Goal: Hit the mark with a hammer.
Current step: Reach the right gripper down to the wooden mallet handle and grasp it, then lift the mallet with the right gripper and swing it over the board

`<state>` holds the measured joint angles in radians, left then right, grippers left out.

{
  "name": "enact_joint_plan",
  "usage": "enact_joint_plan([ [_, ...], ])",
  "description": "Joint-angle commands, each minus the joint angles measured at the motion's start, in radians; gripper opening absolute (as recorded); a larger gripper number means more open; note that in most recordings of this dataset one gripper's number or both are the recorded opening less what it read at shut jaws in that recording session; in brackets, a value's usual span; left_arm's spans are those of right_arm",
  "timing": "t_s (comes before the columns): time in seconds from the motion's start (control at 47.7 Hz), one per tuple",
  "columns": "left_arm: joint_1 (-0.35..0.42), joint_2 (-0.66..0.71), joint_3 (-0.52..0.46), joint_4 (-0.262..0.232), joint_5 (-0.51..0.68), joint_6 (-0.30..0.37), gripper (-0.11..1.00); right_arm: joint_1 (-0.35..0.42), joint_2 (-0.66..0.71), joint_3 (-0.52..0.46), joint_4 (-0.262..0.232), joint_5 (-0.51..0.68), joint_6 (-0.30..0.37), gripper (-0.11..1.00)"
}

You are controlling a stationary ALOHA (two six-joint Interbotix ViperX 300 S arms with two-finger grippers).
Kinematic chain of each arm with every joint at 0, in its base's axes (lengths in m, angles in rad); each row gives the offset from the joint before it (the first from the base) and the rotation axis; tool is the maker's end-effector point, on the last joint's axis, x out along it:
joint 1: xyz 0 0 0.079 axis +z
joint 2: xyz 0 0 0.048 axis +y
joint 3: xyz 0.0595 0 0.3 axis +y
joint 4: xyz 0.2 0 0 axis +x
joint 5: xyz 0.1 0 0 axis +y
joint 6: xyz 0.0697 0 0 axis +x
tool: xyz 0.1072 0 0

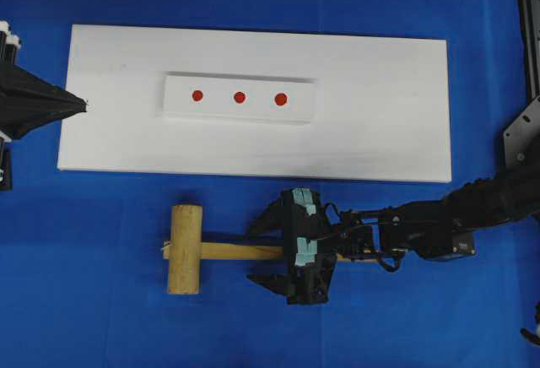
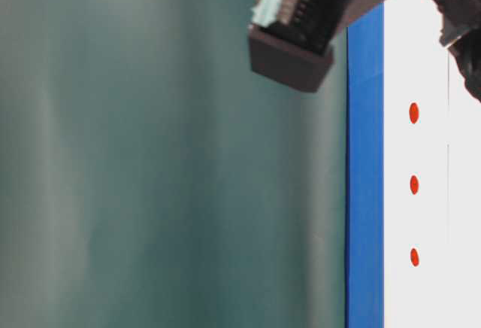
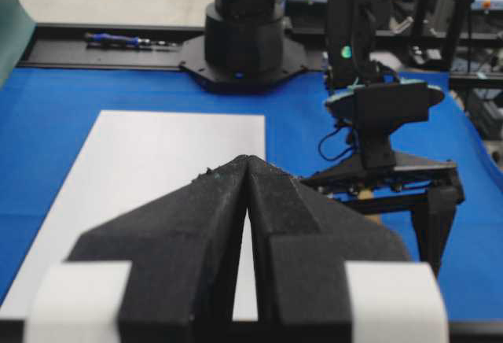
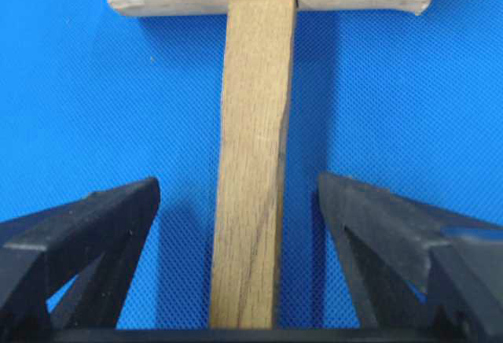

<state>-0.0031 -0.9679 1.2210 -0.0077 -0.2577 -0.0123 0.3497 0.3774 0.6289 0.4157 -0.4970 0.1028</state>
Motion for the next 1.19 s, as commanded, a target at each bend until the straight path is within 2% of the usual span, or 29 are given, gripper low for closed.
enact_joint_plan([
  [0.0,0.002,0.003,-0.011,0.0,-0.003,-0.002,0.0,-0.003,-0.006,-0.014,0.011,-0.006,-0.003,0.88],
  [0.063,0.002,0.005,-0.011,0.0,-0.003,-0.002,0.0,-0.003,-0.006,-0.015,0.011,-0.006,-0.009,0.85],
  [0.126,0.0,0.003,-0.011,0.0,-0.003,-0.002,0.0,-0.005,-0.006,-0.017,0.009,-0.006,-0.015,0.78],
  [0.293,0.0,0.003,-0.011,0.0,-0.003,-0.002,0.0,-0.006,-0.006,-0.02,0.008,-0.002,-0.038,0.28],
  [0.356,0.002,0.003,-0.011,0.0,-0.003,-0.002,0.0,-0.006,-0.008,-0.021,0.008,0.0,-0.041,0.14],
  [0.398,0.0,0.003,-0.011,0.0,-0.003,-0.002,0.0,-0.008,-0.011,-0.023,0.008,0.002,-0.043,0.09],
  [0.67,0.002,0.003,-0.011,0.0,-0.003,-0.005,0.0,-0.015,-0.121,-0.014,0.006,0.028,-0.061,0.1],
  [0.964,0.0,0.003,-0.011,0.0,-0.003,-0.017,0.0,-0.044,-0.342,0.012,0.005,0.129,-0.176,0.1],
  [1.173,0.0,0.003,-0.014,0.0,-0.003,-0.017,0.0,-0.071,-0.474,0.014,0.005,0.21,-0.221,0.1],
])
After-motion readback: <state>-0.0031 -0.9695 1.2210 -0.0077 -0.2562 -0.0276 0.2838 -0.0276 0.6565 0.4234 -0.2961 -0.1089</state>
